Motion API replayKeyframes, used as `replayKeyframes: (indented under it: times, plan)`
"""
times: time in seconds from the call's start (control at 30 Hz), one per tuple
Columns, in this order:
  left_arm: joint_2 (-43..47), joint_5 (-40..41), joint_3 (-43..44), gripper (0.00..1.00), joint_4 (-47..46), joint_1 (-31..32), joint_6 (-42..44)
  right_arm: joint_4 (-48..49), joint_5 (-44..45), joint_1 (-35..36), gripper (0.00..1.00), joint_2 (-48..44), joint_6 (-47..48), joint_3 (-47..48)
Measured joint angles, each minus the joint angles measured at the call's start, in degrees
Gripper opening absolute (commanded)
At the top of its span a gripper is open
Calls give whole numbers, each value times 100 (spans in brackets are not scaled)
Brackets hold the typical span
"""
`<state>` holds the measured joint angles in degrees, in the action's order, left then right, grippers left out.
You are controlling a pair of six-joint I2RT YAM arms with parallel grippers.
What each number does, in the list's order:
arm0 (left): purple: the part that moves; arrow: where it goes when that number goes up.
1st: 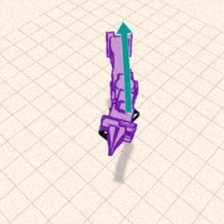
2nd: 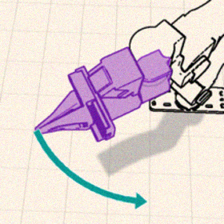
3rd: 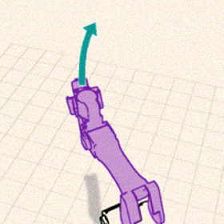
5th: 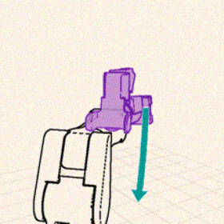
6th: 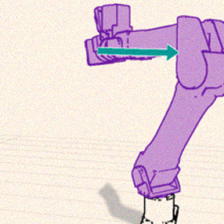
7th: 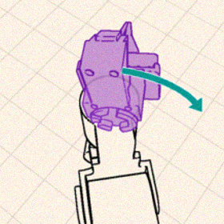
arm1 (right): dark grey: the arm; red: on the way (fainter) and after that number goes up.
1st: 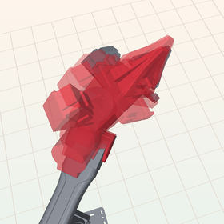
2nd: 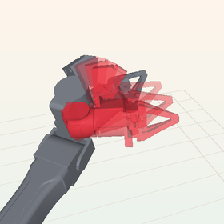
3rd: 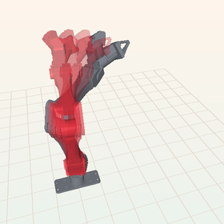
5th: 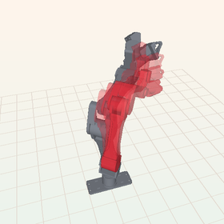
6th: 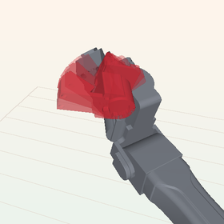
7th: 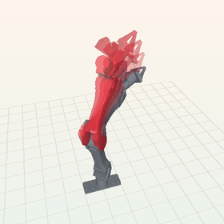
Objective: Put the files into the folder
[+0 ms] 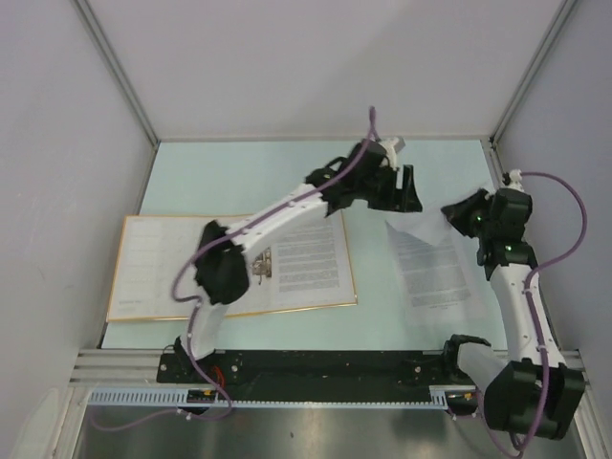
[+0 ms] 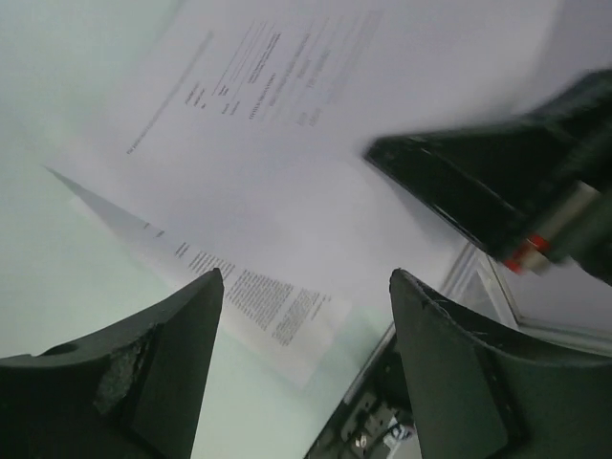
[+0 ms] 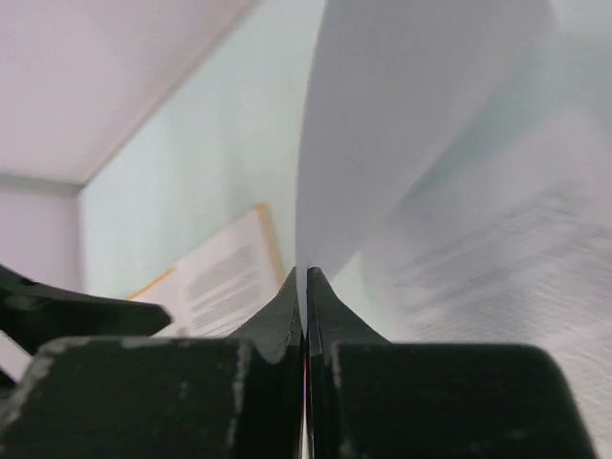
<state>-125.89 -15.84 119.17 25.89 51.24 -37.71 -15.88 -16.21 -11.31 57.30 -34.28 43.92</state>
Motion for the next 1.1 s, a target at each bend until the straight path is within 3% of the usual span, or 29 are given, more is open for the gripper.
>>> replayKeyframes:
  times: [0.13,0.27,0.4,0.63,0.83,1.1]
  plan:
    - [2461,205,-1749,77,-247,-358,389,466,380,1373,0,7,-577,643]
    - [4922,212,-3576,78,-584,-1266,494,1279,597,2651,0,581,-1202,1134]
    - [6437,612,-4819,81,-175,-2269,796,1978,859,3541,0,1338,-1545,1438]
    - [7512,1307,-5925,81,870,-2653,1340,2341,1390,4417,0,1893,-1665,1523]
    - [7665,1246,-6376,80,901,-2669,1366,2096,2291,4704,0,1871,-1665,1451]
    - [7547,861,-6804,79,610,-2675,1222,2031,3453,5204,0,1788,-2789,-127]
